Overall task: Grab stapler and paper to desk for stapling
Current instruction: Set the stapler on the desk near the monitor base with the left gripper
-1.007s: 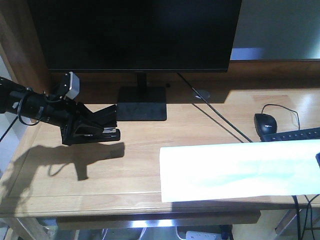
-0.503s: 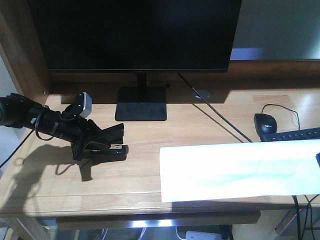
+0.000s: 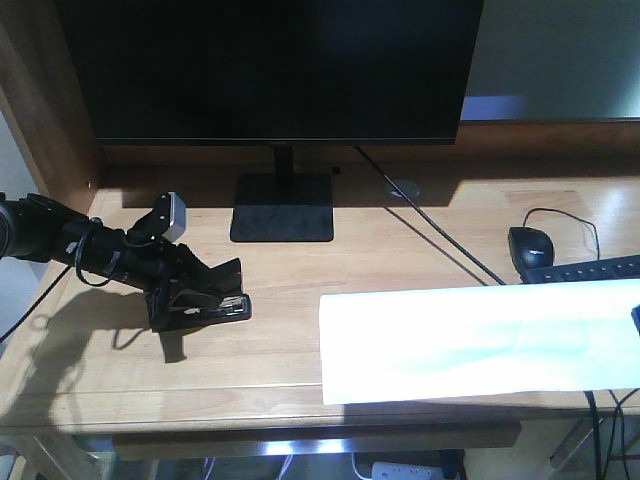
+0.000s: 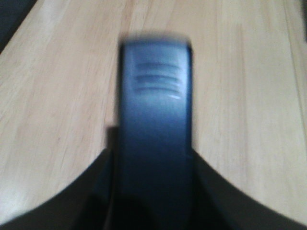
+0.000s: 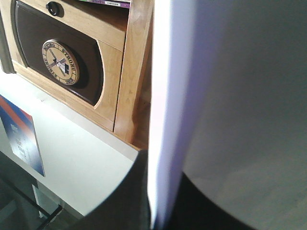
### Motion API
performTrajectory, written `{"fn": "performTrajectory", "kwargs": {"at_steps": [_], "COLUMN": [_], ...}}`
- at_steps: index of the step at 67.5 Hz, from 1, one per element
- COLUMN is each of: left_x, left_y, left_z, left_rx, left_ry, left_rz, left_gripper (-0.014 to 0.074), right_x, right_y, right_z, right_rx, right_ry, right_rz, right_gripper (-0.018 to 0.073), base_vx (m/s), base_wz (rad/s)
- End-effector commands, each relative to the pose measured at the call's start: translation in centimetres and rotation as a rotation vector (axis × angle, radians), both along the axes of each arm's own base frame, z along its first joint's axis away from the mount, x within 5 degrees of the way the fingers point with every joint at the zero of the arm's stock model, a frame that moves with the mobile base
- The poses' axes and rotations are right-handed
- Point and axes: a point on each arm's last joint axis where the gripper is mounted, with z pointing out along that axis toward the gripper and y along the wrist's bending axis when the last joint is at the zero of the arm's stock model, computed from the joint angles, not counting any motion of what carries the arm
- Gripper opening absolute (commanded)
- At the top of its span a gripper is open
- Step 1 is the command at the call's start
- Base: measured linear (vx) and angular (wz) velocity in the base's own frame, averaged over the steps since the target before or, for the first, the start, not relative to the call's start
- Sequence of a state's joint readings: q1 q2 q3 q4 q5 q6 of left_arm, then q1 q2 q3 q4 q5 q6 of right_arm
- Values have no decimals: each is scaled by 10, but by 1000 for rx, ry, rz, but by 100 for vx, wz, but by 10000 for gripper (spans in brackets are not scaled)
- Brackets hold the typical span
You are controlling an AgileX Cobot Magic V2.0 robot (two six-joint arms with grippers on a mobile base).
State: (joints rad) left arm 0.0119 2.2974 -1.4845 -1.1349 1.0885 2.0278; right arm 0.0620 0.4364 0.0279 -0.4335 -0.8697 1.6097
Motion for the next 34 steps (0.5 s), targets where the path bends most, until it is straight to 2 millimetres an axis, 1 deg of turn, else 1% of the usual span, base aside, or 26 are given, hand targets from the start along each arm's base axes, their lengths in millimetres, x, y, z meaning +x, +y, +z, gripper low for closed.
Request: {"fn": "performTrajectory", "kwargs": {"at_steps": [1,6,11,27,34], "left_x": [4,2,1,-4,-7], "left_y": [-6,-6,-7,-6,-6], "left_z": [42,48,55,94,103], "left_rx": [-81,-94,-103,-99,-100], "left_ry": [-68,-60,-62,-153,-172], "left_rz": [8,2,1,-8,-16], "left_gripper": [436,480,496,494,467], "right_x": [-1,-1,-1,-1,-1], "right_y": [0,0,0,0,0], "right_z": [11,11,11,11,11], "right_rx": [19,19,19,18,18], "right_ry": [-72,-72,-72,-72,-72], "right_rz": [12,12,12,13,13], "right_gripper": [-8,-8,-8,-8,-8], "base_vx": [0,0,0,0,0], "base_wz": [0,0,0,0,0]}}
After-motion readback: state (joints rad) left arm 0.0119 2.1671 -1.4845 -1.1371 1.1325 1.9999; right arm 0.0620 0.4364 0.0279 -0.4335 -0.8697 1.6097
